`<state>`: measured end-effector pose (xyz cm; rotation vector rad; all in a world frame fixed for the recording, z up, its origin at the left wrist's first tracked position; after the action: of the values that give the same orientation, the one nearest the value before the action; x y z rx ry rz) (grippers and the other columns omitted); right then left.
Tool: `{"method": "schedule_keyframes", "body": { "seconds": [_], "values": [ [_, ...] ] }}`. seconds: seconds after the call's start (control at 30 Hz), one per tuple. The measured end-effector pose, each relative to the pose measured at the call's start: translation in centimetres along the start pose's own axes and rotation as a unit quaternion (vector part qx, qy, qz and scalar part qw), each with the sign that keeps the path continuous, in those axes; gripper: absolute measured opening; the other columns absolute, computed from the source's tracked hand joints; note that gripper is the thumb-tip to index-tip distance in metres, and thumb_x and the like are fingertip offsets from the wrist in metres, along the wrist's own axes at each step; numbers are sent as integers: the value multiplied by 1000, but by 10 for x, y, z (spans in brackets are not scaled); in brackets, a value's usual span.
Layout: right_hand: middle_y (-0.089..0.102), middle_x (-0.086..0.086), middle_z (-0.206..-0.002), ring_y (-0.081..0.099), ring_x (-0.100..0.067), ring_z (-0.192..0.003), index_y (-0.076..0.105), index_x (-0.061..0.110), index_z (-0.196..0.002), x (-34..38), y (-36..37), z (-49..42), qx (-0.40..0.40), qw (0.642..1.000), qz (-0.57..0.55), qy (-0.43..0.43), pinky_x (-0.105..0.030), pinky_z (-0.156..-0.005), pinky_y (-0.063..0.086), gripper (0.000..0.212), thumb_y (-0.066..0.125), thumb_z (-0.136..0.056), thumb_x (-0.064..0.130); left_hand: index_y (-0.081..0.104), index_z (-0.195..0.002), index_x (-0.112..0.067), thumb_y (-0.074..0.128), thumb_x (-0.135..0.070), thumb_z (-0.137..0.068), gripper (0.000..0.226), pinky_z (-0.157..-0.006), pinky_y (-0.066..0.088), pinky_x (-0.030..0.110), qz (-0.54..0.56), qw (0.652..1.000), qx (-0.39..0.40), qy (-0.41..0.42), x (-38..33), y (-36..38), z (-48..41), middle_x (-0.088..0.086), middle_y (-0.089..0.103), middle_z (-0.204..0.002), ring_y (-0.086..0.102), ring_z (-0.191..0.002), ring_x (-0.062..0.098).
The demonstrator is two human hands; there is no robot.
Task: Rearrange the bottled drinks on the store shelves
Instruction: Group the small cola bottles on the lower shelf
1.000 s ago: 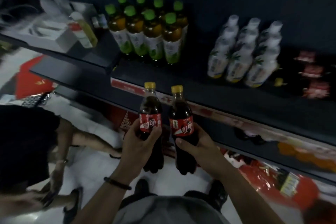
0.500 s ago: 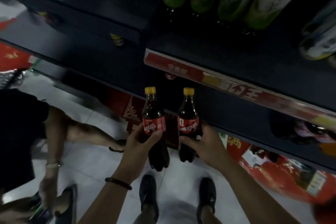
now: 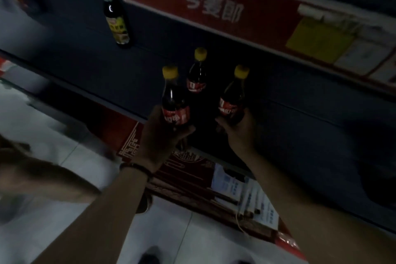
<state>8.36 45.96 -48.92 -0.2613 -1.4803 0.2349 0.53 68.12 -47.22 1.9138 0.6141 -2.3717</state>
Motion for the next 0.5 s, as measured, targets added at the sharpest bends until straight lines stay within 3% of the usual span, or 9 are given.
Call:
{"method": "schedule_keyframes", "body": {
  "seconds": [0.1, 0.17, 0.2, 0.3, 0.4, 0.5],
  "values": [
    [71, -5, -134, 68, -25, -125, 60, 11, -138, -25, 15, -34, -12, 998, 20, -58, -53, -105, 54, 91, 85, -70, 66, 56, -127, -13, 89, -15, -84, 54, -71, 64, 56, -16, 999, -16, 30, 5, 7, -28, 9, 75, -103, 77, -84, 30],
    [70, -4, -136, 66, -23, -127, 59, 13, -139, -18, 19, -39, -21, 997, 35, -61, -49, -107, 53, 91, 84, -73, 70, 56, -123, -13, 89, -14, -84, 52, -65, 64, 45, -44, 998, -31, 37, 5, 13, -38, 0, 73, -95, 75, -70, 16],
    [68, -4, -139, 64, -23, -129, 58, 13, -141, -10, 18, -39, -22, 997, 51, -57, -44, -109, 52, 87, 86, -76, 62, 56, -122, -17, 90, -19, -82, 53, -66, 65, 41, -60, 997, -41, 37, 8, 16, -43, -5, 71, -97, 74, -72, 9],
    [64, -4, -143, 59, -17, -129, 54, 14, -146, -6, 22, -50, -1, 994, 90, -55, -36, -108, 48, 77, 90, -82, 37, 56, -119, -32, 90, -43, -68, 62, -83, 64, 51, -64, 996, -61, 29, 11, 23, -50, -12, 71, -108, 74, -97, 16],
    [61, 0, -143, 56, -15, -131, 51, 13, -149, -9, 25, -60, 10, 993, 106, -56, -34, -110, 46, 78, 91, -83, 26, 55, -122, -29, 92, -34, -74, 61, -90, 58, 40, -66, 995, -71, 30, 11, 31, -57, -22, 63, -103, 65, -106, 10],
    [63, -2, -144, 58, -19, -133, 53, 15, -148, -11, 29, -66, 8, 994, 99, -47, -39, -112, 49, 79, 92, -81, 26, 53, -130, -24, 91, -29, -79, 64, -89, 53, 34, -71, 993, -85, 34, 12, 37, -59, -16, 64, -114, 61, -109, 10]
  ]
}}
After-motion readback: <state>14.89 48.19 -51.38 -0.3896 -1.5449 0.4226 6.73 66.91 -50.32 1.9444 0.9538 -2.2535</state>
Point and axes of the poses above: each hand's wrist, its own z-axis away from the middle knuckle, its own y-axis out of the palm, x = y × z, the point moved 5 cm from there along -z, towards the middle knuckle
